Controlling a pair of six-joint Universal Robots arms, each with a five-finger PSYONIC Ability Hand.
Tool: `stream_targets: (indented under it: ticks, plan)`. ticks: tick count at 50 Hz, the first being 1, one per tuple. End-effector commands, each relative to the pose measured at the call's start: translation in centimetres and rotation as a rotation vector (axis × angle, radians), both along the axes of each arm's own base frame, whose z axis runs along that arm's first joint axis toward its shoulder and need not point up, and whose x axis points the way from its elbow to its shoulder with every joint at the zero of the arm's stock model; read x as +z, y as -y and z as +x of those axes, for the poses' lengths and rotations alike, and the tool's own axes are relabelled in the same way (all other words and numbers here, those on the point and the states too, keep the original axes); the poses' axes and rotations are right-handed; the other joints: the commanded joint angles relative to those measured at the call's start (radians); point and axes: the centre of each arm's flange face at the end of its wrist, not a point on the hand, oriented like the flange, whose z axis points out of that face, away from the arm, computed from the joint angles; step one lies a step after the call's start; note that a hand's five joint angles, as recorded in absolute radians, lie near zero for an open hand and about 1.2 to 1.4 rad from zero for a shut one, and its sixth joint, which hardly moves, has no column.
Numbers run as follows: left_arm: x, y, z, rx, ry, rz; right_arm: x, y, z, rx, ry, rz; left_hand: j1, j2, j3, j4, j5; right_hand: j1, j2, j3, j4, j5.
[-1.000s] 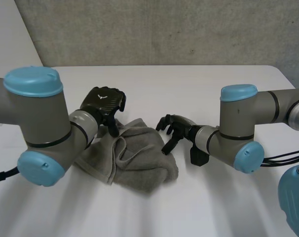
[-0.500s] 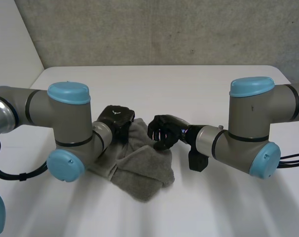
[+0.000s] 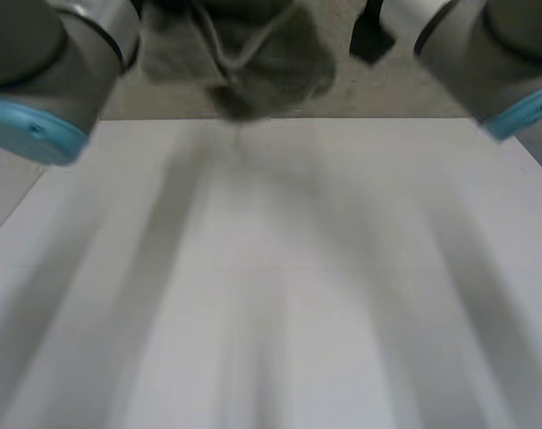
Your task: Fold the towel.
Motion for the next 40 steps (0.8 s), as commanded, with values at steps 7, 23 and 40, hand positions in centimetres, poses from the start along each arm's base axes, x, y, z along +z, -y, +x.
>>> stream_targets:
  ticks: [7, 23, 40]
  plan:
    - [-13.2, -1.7, 2.8, -0.006, 0.214, 0.413, -11.8, -5.9, 2.9, 0.047, -0.512, 0.075, -0.559, -0.625, -0.622, -0.646, -0.577, 0.085, 0.114, 0.074, 0.063, 0.063]
    - [-24.8, -5.9, 4.2, -0.136, 0.375, 0.725, -21.8, -9.2, 2.1, 0.075, -0.710, 0.216, -0.880, -0.947, -0.944, -0.967, -0.898, 0.085, 0.114, 0.074, 0.063, 0.063]
    - [-24.7, -4.6, 4.7, -0.109, 0.348, 0.683, -20.6, -8.5, -0.8, -0.059, -0.745, 0.310, -0.851, -0.918, -0.915, -0.938, -0.869, -0.880, -0.851, -0.891, -0.902, -0.902]
